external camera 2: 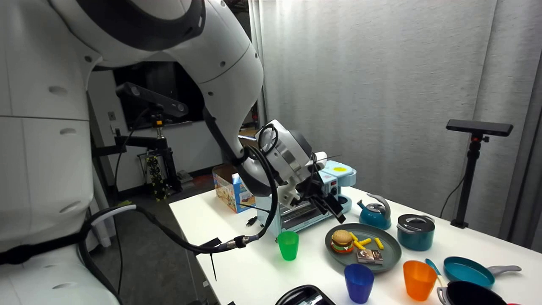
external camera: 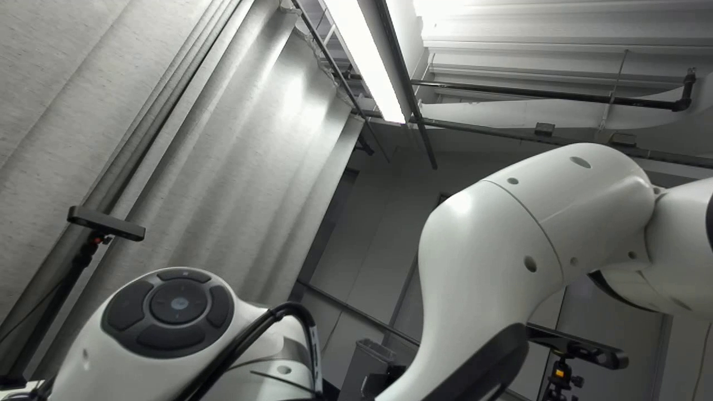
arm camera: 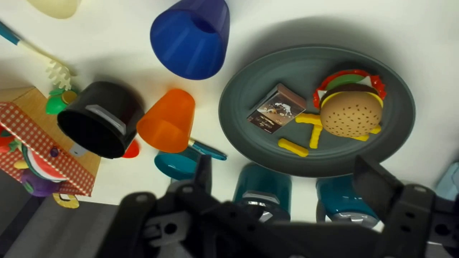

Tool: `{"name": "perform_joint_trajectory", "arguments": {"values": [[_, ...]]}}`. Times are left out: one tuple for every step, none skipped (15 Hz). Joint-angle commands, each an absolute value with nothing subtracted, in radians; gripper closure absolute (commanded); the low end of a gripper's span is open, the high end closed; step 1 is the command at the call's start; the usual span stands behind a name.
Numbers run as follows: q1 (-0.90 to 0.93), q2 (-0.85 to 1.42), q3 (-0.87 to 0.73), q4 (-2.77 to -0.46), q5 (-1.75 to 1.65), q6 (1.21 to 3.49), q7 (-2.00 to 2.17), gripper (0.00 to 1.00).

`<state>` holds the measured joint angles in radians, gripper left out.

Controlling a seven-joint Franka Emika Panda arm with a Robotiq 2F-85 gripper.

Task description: Pour the contents of the bowl and the blue cup onto the plate

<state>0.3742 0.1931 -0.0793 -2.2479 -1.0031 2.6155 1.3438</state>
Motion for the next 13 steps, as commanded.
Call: {"name": "perform_joint_trajectory", "arguments": {"values": [[0.319, 0.191, -0.011, -2.246, -1.035, 2.604, 1.372, 0.00], [0.317, 0.192, -0.001, -2.246, -1.039, 2.604, 1.380, 0.00], [0.309, 0.194, 0.011, -2.246, -1.038, 2.604, 1.380, 0.00], [0.301, 0.196, 0.018, -2.246, -1.037, 2.604, 1.379, 0.00], [0.296, 0.196, 0.019, -2.246, -1.037, 2.605, 1.378, 0.00], [0.341, 0.197, -0.032, -2.248, -1.029, 2.614, 1.375, 0.00], [0.340, 0.197, -0.032, -2.248, -1.029, 2.614, 1.375, 0.00], [0.339, 0.197, -0.032, -2.248, -1.029, 2.614, 1.375, 0.00], [0.339, 0.197, -0.032, -2.248, -1.029, 2.614, 1.375, 0.00], [0.339, 0.197, -0.031, -2.248, -1.029, 2.614, 1.375, 0.00], [0.339, 0.197, -0.031, -2.248, -1.029, 2.614, 1.375, 0.00], [0.339, 0.197, -0.030, -2.248, -1.029, 2.614, 1.375, 0.00], [0.339, 0.197, -0.030, -2.248, -1.029, 2.614, 1.375, 0.00]]}}
